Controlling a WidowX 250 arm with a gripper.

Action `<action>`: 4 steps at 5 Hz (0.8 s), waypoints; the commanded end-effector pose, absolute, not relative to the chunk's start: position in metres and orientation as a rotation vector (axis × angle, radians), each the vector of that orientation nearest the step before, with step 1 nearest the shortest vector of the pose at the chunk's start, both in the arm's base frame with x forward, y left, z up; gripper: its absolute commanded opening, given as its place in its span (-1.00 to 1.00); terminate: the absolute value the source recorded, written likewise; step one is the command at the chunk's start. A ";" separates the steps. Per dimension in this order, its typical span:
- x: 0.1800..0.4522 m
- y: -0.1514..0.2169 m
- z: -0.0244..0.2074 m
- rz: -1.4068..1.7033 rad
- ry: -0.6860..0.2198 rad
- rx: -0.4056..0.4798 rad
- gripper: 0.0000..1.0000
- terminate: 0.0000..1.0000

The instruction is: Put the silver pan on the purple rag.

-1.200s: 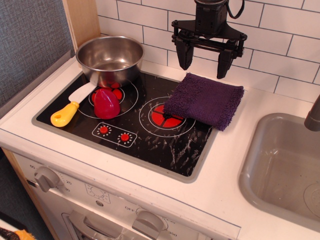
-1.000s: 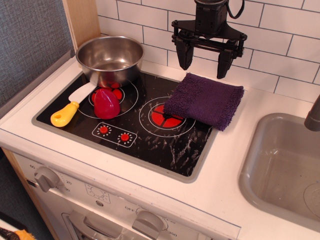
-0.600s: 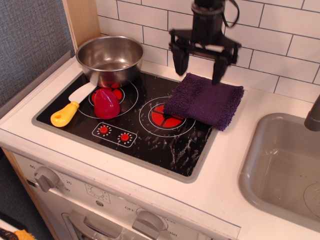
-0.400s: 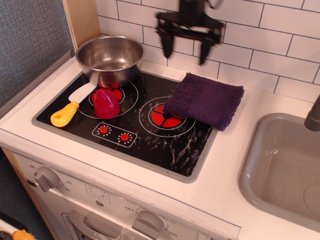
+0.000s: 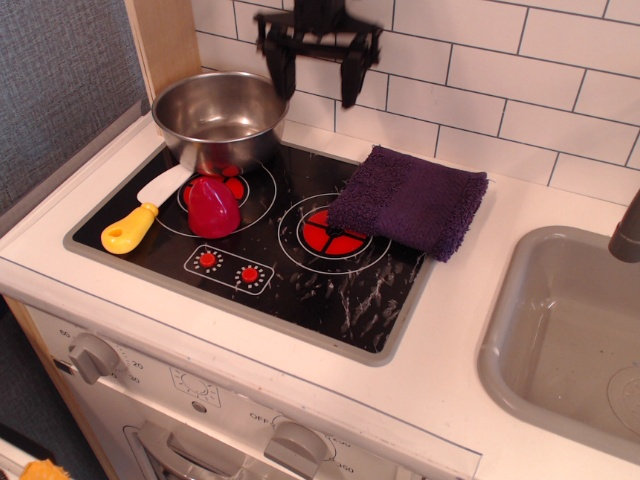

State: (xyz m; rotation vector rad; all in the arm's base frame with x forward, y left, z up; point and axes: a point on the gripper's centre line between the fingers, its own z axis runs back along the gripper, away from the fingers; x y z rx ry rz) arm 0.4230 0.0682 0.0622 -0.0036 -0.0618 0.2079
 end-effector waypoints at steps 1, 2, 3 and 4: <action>0.412 0.074 0.056 0.211 -0.006 -0.025 1.00 -1.00; 0.406 0.079 0.053 0.227 0.003 -0.040 1.00 -1.00; 0.404 0.080 0.055 0.224 -0.014 -0.043 -1.00 -1.00; 0.403 0.079 0.057 0.207 -0.012 -0.034 -1.00 -1.00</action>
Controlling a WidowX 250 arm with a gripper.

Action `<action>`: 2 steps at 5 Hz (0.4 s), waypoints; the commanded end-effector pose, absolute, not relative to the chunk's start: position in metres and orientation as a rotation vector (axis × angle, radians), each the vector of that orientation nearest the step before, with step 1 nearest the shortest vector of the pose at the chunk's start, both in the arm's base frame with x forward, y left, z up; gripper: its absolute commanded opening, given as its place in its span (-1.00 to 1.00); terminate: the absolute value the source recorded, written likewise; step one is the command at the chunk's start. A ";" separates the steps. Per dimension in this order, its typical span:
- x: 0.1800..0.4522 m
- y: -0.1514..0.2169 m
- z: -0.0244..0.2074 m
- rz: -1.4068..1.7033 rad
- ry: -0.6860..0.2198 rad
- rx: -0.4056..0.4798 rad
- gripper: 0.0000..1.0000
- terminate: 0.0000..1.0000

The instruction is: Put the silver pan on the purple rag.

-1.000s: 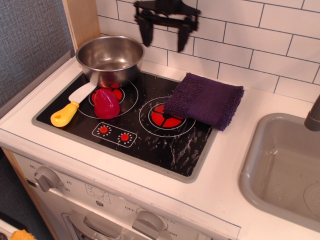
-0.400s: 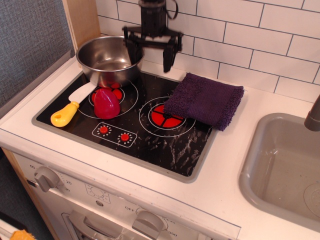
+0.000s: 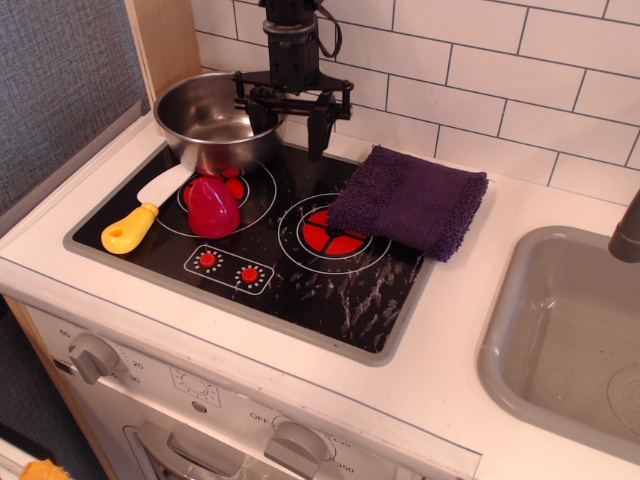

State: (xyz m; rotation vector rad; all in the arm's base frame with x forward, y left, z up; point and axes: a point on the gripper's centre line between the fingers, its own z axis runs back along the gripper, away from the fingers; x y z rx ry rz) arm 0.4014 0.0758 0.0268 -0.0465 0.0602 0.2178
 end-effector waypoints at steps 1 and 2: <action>0.398 0.079 0.068 0.177 -0.049 -0.012 -1.00 -1.00; 0.398 0.069 0.093 0.124 -0.124 0.016 -1.00 -1.00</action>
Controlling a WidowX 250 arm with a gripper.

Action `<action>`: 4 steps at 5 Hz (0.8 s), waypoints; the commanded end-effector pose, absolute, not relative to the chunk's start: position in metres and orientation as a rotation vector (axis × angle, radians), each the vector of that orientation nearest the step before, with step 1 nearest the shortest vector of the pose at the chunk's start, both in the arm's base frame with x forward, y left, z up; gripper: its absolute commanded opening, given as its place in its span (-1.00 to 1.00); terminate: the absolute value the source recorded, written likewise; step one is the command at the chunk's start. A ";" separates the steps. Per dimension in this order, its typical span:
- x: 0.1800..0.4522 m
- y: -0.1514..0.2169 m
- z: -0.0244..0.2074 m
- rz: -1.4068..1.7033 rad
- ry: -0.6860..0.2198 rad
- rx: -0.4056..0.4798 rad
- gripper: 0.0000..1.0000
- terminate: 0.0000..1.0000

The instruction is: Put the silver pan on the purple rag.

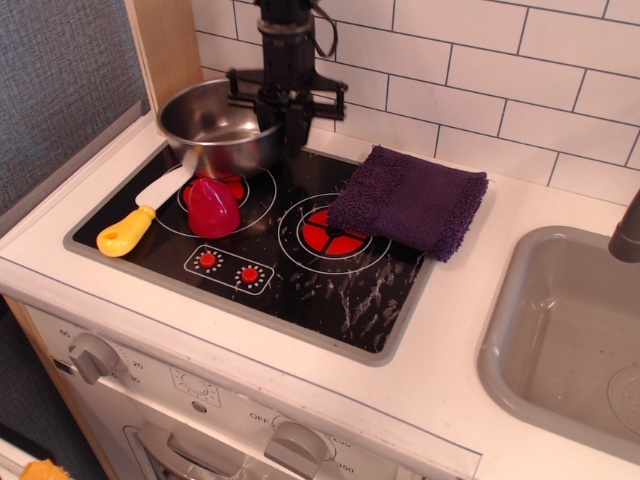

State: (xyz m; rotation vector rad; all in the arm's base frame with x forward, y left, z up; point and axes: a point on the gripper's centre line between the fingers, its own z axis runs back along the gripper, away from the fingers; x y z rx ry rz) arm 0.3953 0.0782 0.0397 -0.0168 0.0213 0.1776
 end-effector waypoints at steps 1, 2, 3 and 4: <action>0.406 0.039 0.120 0.033 -0.208 0.008 -1.00 -1.00; 0.421 -0.010 0.129 -0.095 -0.249 -0.030 -1.00 -1.00; 0.420 -0.055 0.126 -0.209 -0.250 -0.013 -1.00 -1.00; 0.411 -0.079 0.119 -0.275 -0.230 0.017 -1.00 -1.00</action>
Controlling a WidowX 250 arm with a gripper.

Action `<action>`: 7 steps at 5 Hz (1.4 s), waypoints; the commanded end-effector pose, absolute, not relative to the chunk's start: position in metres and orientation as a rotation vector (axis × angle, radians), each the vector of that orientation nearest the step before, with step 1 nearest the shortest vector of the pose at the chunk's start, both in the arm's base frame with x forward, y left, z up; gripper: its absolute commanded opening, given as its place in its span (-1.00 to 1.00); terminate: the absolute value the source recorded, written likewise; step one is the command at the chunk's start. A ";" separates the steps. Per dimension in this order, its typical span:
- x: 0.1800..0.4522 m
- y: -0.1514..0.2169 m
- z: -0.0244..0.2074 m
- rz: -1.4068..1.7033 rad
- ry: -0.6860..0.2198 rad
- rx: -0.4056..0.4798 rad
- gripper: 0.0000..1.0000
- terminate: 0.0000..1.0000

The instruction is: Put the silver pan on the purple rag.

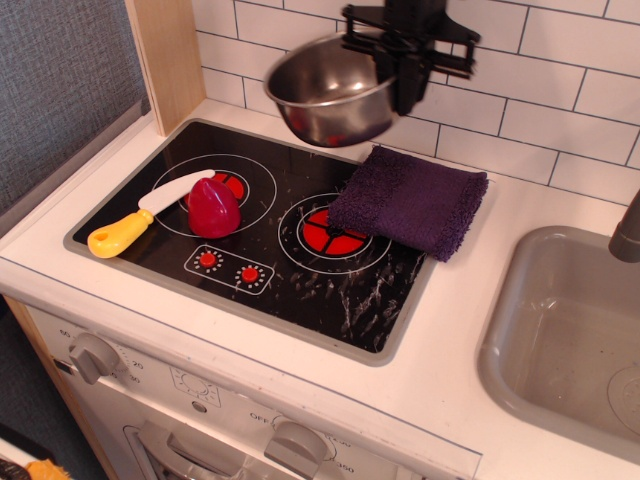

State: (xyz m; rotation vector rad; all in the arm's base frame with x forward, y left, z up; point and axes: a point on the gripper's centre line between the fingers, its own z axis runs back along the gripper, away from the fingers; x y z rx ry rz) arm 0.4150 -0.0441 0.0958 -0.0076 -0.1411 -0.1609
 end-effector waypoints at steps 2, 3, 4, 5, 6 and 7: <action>0.398 -0.084 0.101 -0.294 -0.185 0.033 -1.00 -1.00; 0.397 -0.083 0.090 -0.284 -0.161 0.035 -1.00 -1.00; 0.394 -0.086 0.082 -0.300 -0.145 0.041 -1.00 -1.00; 0.385 -0.090 0.078 -0.302 -0.122 0.039 -1.00 -1.00; 0.380 -0.092 0.073 -0.317 -0.104 0.035 -1.00 -1.00; 0.376 -0.092 0.071 -0.299 -0.078 0.023 1.00 -1.00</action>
